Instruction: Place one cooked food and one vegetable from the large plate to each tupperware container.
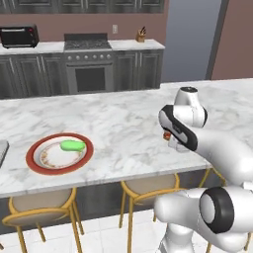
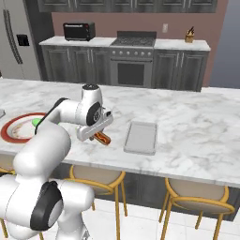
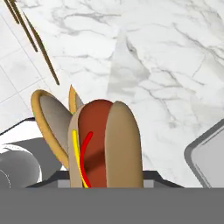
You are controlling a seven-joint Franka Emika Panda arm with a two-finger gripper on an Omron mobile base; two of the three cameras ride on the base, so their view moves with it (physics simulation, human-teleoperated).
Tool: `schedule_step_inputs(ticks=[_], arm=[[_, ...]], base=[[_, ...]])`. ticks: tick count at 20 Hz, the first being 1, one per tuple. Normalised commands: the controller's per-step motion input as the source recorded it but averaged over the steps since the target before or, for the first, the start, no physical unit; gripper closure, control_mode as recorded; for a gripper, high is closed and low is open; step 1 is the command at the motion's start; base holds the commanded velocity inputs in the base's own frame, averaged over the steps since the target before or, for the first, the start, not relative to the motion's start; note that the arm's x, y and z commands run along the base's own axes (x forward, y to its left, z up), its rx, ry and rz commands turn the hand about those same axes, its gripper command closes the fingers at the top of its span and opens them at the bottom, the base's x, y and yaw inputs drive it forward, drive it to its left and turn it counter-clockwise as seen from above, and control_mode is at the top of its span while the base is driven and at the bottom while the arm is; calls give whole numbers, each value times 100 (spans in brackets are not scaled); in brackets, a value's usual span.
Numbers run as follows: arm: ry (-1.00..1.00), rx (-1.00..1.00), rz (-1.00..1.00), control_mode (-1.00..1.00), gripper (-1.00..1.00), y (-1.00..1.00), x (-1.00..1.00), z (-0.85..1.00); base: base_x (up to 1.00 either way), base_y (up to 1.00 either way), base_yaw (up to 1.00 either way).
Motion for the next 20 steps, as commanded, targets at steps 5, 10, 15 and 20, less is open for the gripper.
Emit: schedule_step_inputs(ticks=[5,10,15,20], arm=[[0,0,0,100,100,0,0,0],[0,0,0,100,100,0,0,0],[0,3,0,-100,100,-51,74,-1],[2,0,-23,-100,100,-54,75,-3]], base=[[80,-66,0],[98,-58,0],[20,-8,0],[0,0,0]])
